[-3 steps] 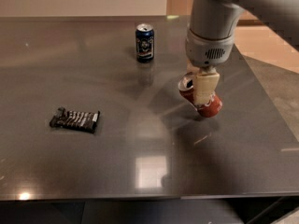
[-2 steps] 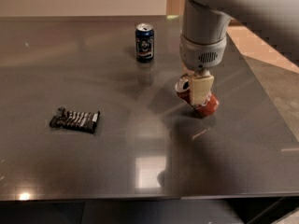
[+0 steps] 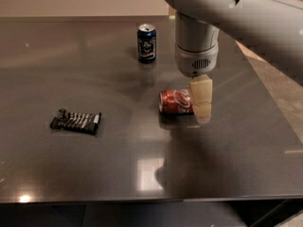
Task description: Knock coke can over
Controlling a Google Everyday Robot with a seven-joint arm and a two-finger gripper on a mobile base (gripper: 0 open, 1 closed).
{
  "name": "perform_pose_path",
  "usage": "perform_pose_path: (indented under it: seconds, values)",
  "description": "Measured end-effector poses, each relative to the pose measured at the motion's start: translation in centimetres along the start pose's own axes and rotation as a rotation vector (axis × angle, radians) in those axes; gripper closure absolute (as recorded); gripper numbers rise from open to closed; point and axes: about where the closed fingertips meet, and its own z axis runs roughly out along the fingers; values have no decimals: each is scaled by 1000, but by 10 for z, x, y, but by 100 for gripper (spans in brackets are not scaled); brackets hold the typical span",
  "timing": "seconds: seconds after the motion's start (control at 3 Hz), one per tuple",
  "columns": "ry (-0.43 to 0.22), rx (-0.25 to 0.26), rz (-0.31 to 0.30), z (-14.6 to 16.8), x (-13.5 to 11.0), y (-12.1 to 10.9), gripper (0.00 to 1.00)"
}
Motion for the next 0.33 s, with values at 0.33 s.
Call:
perform_pose_path:
  seconds: [0.33]
  values:
    - [0,0,0,0,0,0,0]
